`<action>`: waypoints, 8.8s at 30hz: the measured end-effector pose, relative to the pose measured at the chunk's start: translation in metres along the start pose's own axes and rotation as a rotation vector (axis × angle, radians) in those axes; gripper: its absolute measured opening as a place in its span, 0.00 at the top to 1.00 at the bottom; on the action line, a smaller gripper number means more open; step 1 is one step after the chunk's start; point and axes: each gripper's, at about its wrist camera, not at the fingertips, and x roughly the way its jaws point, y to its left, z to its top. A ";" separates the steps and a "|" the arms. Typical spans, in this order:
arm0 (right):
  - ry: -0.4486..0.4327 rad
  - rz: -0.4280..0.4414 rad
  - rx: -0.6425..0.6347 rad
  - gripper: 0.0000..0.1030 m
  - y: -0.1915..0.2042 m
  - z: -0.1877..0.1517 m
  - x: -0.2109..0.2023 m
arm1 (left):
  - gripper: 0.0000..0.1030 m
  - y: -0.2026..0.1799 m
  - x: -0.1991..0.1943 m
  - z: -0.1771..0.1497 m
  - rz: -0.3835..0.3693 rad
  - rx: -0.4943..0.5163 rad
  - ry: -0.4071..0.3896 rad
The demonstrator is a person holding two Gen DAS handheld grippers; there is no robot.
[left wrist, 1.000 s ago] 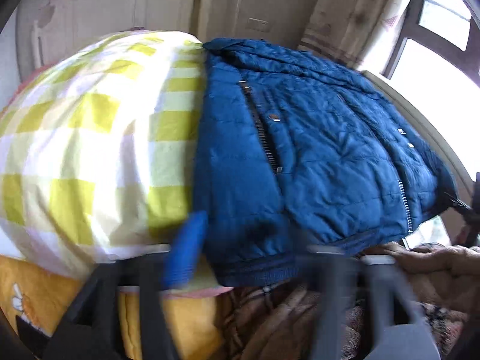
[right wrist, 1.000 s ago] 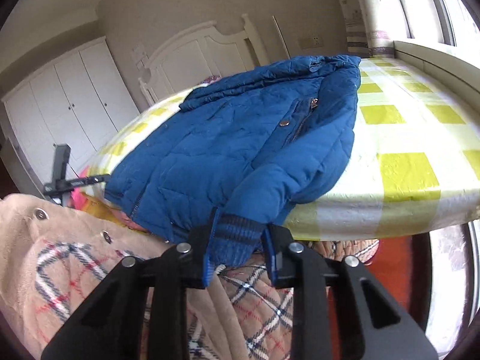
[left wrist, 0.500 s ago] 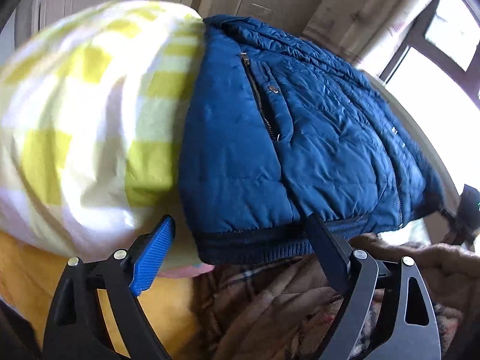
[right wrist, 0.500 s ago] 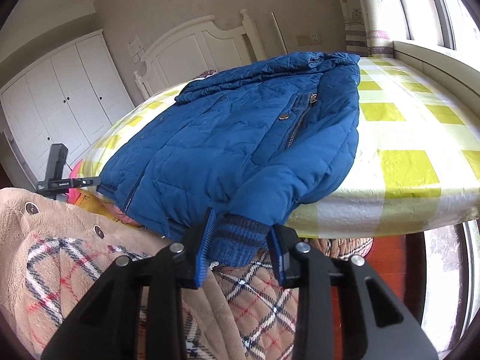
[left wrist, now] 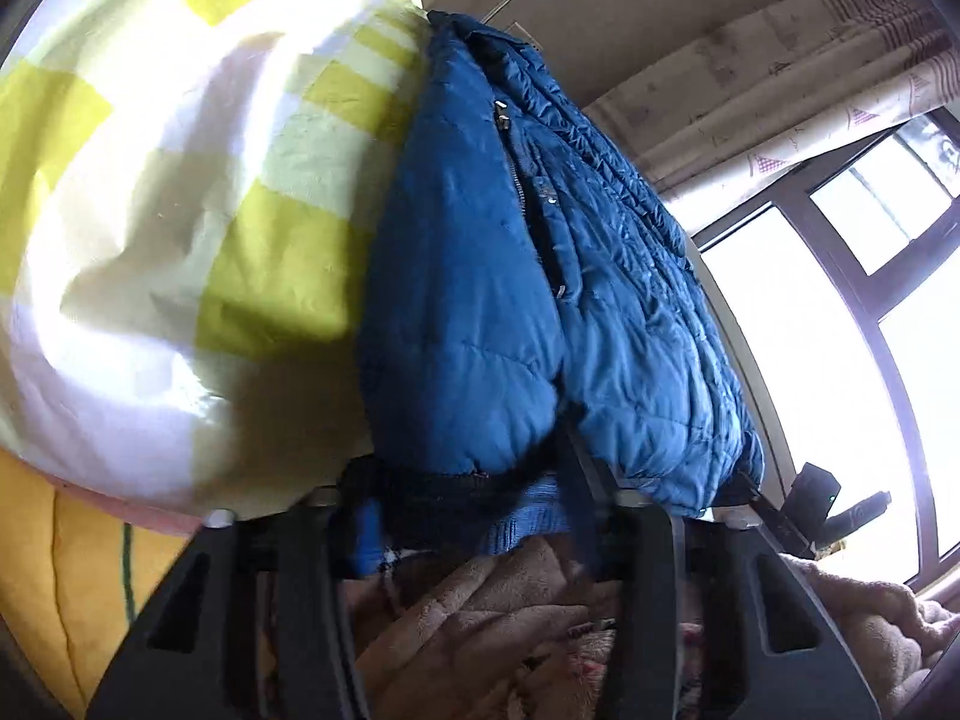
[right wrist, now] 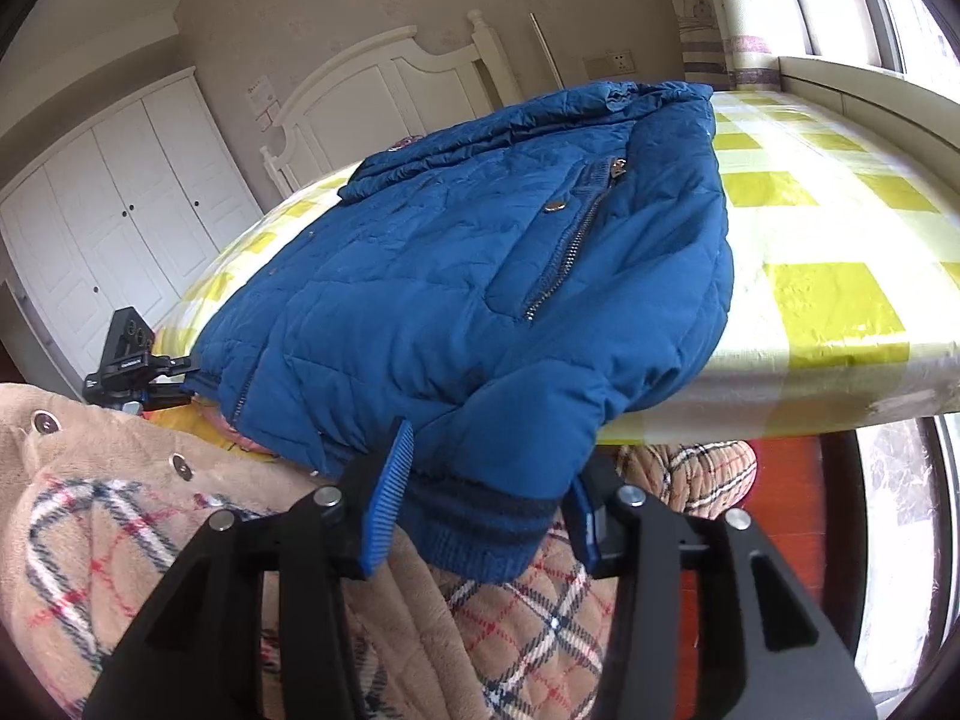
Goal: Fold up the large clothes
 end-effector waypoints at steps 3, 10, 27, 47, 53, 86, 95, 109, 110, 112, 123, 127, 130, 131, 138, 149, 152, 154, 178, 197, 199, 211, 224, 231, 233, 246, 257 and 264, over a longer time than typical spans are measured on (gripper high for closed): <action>-0.033 0.025 -0.043 0.82 0.005 0.001 -0.015 | 0.78 -0.010 -0.006 -0.002 -0.002 0.028 -0.029; -0.183 0.093 -0.074 0.86 0.025 0.022 -0.057 | 0.83 -0.063 -0.057 0.005 -0.119 0.133 -0.176; -0.204 0.114 -0.110 0.41 0.041 0.044 -0.082 | 0.82 -0.010 -0.070 -0.002 -0.032 0.045 -0.048; -0.001 0.114 0.289 0.02 -0.073 -0.029 0.003 | 0.04 -0.015 0.001 0.018 0.175 0.254 -0.056; -0.014 0.207 0.253 0.53 -0.056 -0.023 0.017 | 0.70 -0.014 0.007 0.014 0.050 0.220 -0.074; -0.083 0.129 0.659 0.06 -0.181 0.270 0.123 | 0.04 -0.053 0.122 0.341 0.205 -0.030 -0.099; 0.061 -0.126 0.331 0.07 -0.191 0.316 0.152 | 0.04 -0.048 0.154 0.352 0.205 0.151 0.070; -0.025 -0.167 -0.077 0.84 -0.089 0.334 0.140 | 0.85 -0.101 0.120 0.334 0.176 0.302 -0.054; -0.055 -0.174 -0.097 0.84 -0.081 0.342 0.125 | 0.85 -0.112 0.113 0.340 0.165 0.313 -0.062; -0.093 -0.187 -0.107 0.84 -0.073 0.369 0.106 | 0.85 -0.135 0.107 0.363 0.182 0.320 -0.077; 0.202 -0.416 0.121 0.61 -0.157 0.364 0.282 | 0.61 -0.060 0.254 0.379 0.613 0.238 0.078; 0.165 -0.419 0.164 0.44 -0.167 0.357 0.278 | 0.47 -0.052 0.242 0.375 0.605 0.195 0.023; 0.160 -0.414 0.248 0.27 -0.184 0.354 0.273 | 0.31 -0.042 0.235 0.378 0.599 0.124 -0.009; 0.156 -0.388 0.269 0.27 -0.184 0.353 0.271 | 0.31 -0.039 0.227 0.379 0.559 0.095 -0.029; -0.002 -0.196 0.187 0.17 -0.147 0.335 0.136 | 0.06 -0.055 0.093 0.338 0.298 0.123 -0.226; -0.001 -0.111 0.176 0.14 -0.113 0.175 0.059 | 0.06 -0.056 0.039 0.157 0.249 0.318 -0.035; -0.001 -0.104 0.167 0.14 -0.100 0.173 0.070 | 0.06 -0.064 0.044 0.149 0.257 0.329 -0.049; 0.032 -0.156 0.142 0.14 -0.092 0.175 0.083 | 0.06 -0.067 0.052 0.149 0.290 0.332 -0.036; -0.035 -0.171 0.005 0.81 -0.025 0.144 0.047 | 0.65 -0.074 0.007 0.102 0.199 0.310 -0.094; -0.280 -0.279 -0.112 0.02 0.044 0.156 -0.062 | 0.04 -0.162 -0.081 0.105 0.434 0.506 -0.461; -0.362 -0.294 -0.159 0.02 0.066 0.190 -0.050 | 0.04 -0.191 -0.061 0.128 0.459 0.525 -0.465; 0.079 -0.306 -0.247 0.03 0.100 0.300 0.189 | 0.04 -0.197 0.187 0.243 0.697 0.403 -0.016; 0.258 -0.304 -0.154 0.03 0.045 0.254 0.263 | 0.04 -0.140 0.218 0.233 0.543 0.282 0.009; 0.275 -0.359 -0.215 0.03 0.056 0.261 0.267 | 0.04 -0.142 0.218 0.233 0.543 0.287 0.004; 0.270 -0.406 -0.260 0.03 0.062 0.266 0.259 | 0.04 -0.143 0.218 0.233 0.545 0.290 0.004; 0.186 -0.364 0.124 0.04 -0.051 0.271 0.200 | 0.04 -0.142 0.217 0.234 0.533 0.283 0.000; 0.250 -0.429 -0.087 0.02 -0.003 0.274 0.258 | 0.04 -0.142 0.215 0.234 0.516 0.273 -0.007; 0.219 -0.378 -0.002 0.03 -0.018 0.280 0.249 | 0.04 -0.146 0.217 0.231 0.551 0.298 -0.007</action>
